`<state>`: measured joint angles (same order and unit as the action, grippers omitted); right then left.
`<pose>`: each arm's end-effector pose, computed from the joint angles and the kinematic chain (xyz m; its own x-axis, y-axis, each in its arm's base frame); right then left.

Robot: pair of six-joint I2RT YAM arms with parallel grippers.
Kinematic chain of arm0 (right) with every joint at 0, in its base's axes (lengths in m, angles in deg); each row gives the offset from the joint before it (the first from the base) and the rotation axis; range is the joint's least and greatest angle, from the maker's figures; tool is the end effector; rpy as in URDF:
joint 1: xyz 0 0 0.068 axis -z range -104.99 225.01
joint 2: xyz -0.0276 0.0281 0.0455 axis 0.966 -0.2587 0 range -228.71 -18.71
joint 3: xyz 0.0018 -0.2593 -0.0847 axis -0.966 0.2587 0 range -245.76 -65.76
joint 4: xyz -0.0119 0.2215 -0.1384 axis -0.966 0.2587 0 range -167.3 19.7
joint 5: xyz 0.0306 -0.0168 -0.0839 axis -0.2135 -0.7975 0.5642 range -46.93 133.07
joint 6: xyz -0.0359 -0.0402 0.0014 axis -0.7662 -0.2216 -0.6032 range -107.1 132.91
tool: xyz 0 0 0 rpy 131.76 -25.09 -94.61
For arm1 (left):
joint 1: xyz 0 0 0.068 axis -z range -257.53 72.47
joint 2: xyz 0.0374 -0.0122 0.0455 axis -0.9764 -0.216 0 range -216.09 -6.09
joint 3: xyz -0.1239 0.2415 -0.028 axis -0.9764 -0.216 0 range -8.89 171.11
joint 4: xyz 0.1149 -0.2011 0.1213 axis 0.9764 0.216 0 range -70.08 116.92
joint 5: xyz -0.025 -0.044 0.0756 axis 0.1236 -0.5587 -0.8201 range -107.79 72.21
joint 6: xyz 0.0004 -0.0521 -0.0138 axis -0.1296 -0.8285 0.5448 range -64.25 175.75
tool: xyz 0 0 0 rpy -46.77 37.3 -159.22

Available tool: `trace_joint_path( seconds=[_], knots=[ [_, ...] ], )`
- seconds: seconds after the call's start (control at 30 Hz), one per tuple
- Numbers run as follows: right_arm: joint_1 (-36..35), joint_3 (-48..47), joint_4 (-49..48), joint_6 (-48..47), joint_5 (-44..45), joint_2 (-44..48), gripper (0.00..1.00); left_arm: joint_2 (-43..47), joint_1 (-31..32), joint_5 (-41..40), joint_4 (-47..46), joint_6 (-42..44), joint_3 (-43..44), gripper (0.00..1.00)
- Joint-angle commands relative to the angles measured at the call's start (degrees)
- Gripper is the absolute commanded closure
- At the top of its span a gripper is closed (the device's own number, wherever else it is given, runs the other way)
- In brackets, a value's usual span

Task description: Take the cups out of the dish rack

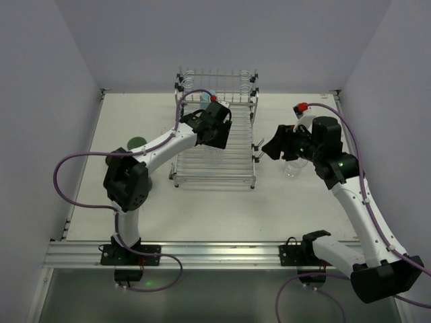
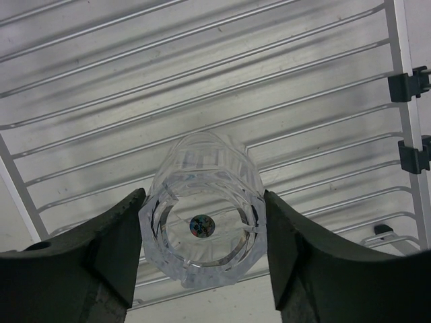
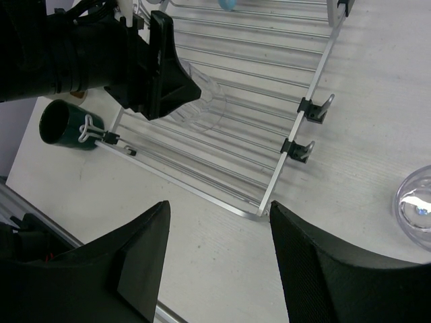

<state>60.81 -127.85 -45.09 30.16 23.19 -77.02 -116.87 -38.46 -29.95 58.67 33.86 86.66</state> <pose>0.2067 0.0648 0.3630 -0.5951 0.1371 -0.7919 -0.3602 0.8353 0.4154 0.3385 -0.2652 0.2659 -0.7765 0.1608 -0.6092 0.2482 0.9668 -0.0612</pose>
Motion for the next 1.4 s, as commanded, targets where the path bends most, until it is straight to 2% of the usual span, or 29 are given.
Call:
trace_joint_path(
  seconds=[0.0,0.03,0.1,0.13,0.17,0.27,0.33,0.4,0.53,0.67,0.83,0.87,0.93,0.97,1.0,1.17,1.27,1.37],
  knots=[
    [0.22,0.47,-0.74,-0.56,0.98,1.44,0.37,0.65,-0.57,1.53,0.46,1.15,0.25,0.47],
    [0.22,0.65,-0.92,-0.47,0.63,1.44,0.37,0.65,-0.66,1.79,0.54,1.06,0.25,0.62],
    [0.22,0.91,-1.44,-0.12,-0.33,0.83,0.37,1.61,-0.75,1.71,0.55,0.71,0.25,0.81],
    [0.22,1.0,-1.53,0.23,-0.94,0.47,0.37,2.23,-0.75,1.79,0.46,0.53,0.17,0.96],
    [0.13,1.09,-2.14,0.67,-2.0,0.21,0.37,3.98,-0.92,1.88,0.2,0.18,-0.36,1.0],
    [0.22,2.49,-5.39,2.78,-5.78,-0.93,0.32,9.34,-1.45,3.89,-1.82,-0.35,-2.55,1.0],
    [0.31,3.1,-7.15,5.06,-7.97,-2.16,0.14,12.15,-1.98,7.57,-3.05,-0.96,-3.35,1.0],
    [0.31,3.55,-10.22,7.25,-11.91,-3.21,0.12,16.29,-2.77,10.39,-4.11,-1.75,-4.49,1.0],
    [0.31,6.0,-17.34,11.56,-18.34,-5.76,0.12,22.88,-4.52,18.73,-7.0,-3.94,-6.51,1.0],
    [0.4,10.13,-30.48,15.87,-24.58,-6.47,0.16,29.81,-8.73,26.91,-12.01,-7.8,-11.94,1.0],
    [0.4,18.9,-52.56,27.2,-31.62,-6.47,0.23,35.27,-14.54,43.85,-28.6,-16.59,-23.19,1.0],
    [0.4,20.24,-60.95,29.04,-32.58,-6.39,0.23,36.76,-15.68,45.54,-31.68,-20.17,-27.3,1.0],
    [0.4,23.04,-68.29,34.32,-33.64,-6.91,0.23,37.83,-16.39,50.1,-41.51,-23.97,-31.19,1.0],
    [0.4,23.76,-76.33,36.34,-35.21,-7.52,0.23,38.35,-16.57,50.83,-44.25,-27.12,-34.43,1.0],
    [0.4,24.29,-80.33,40.97,-35.84,-9.09,0.23,38.36,-16.57,51.62,-48.63,-28.37,-35.77,1.0],
    [0.4,24.03,-95.97,50.14,-38.12,-16.57,0.23,38.27,-16.57,54.97,-59.38,-35.67,-42.19,1.0],
    [0.22,24.11,-101.8,54.37,-38.22,-20.62,0.24,38.19,-16.57,55.14,-60.63,-36.12,-42.64,1.0],
    [0.13,24.64,-103.39,54.9,-38.22,-21.94,0.24,38.53,-16.57,55.05,-60.63,-35.77,-42.46,1.0]
  ],
)
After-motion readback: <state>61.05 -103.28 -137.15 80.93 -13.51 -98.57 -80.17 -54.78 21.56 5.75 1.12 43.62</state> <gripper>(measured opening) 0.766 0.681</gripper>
